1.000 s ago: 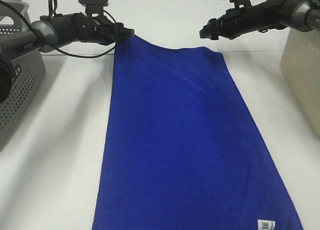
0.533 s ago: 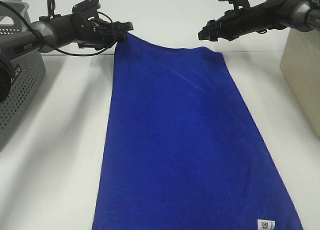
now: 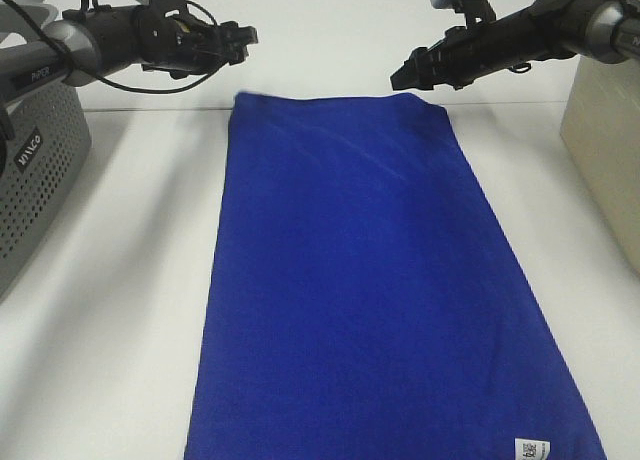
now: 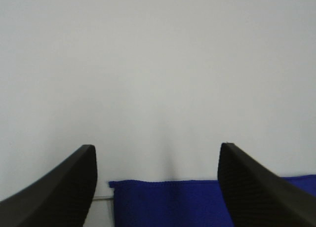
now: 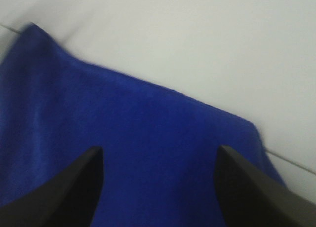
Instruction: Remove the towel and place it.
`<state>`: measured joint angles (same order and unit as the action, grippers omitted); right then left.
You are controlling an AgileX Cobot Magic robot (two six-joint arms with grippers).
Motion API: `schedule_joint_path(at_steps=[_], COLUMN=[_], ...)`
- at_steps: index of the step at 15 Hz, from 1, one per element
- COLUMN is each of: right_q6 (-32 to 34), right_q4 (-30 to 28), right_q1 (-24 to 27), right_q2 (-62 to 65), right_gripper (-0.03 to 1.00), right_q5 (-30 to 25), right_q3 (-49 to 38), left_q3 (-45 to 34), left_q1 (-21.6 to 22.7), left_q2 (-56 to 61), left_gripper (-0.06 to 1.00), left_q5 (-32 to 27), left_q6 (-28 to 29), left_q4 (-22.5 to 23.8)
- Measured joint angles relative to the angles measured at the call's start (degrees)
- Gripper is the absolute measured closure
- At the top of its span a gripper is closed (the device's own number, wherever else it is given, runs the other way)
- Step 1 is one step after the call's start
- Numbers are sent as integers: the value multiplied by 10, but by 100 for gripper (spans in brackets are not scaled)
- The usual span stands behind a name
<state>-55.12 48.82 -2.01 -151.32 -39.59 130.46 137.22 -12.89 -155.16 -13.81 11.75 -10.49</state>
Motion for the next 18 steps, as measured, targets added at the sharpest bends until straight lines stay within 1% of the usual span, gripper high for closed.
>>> schedule_joint_path(at_steps=[2,3,5,6,7,10,11,12,14,15,16,17,18], right_q6=[0,0,5,9,21,74,96,110,171,249,297,342,375], right_q4=[-2,-12,-37,-51,-64,-113,-126,-133,-173,-237,-277,-311,-343], right_q1=[0,0,0,0,0,0,0,0,0,0,0,0,0], right_q2=[0,1,14,26,42,106,127,139,182,226,251,273,295], right_gripper=[32,32,32,32,32,32,32,32,32,32,32,32,32], right_q5=[-29,-38,-50,-57,-66,-94,-108,-118,-168,-231,-266,-288,-295], right_q3=[0,0,0,0,0,0,0,0,1,1,1,1,1], left_q3=[0,0,0,0,0,0,0,0,0,0,0,1,1], left_q1=[0,0,0,0,0,0,0,0,0,0,0,0,0], left_q2=[1,0,2,6,14,69,90,101,139,176,193,209,221], left_gripper=[30,30,30,30,30,30,30,30,30,30,30,30,30], left_q5=[-14,-21,-21,-28,-49,-148,-193,-217,-313,-405,-445,-477,-504], left_q6=[13,23,22,14,-1,-39,-45,-48,-54,-55,-55,-55,-55], left_q4=[-36,-42,-38,-28,-17,15,21,24,32,40,42,49,62])
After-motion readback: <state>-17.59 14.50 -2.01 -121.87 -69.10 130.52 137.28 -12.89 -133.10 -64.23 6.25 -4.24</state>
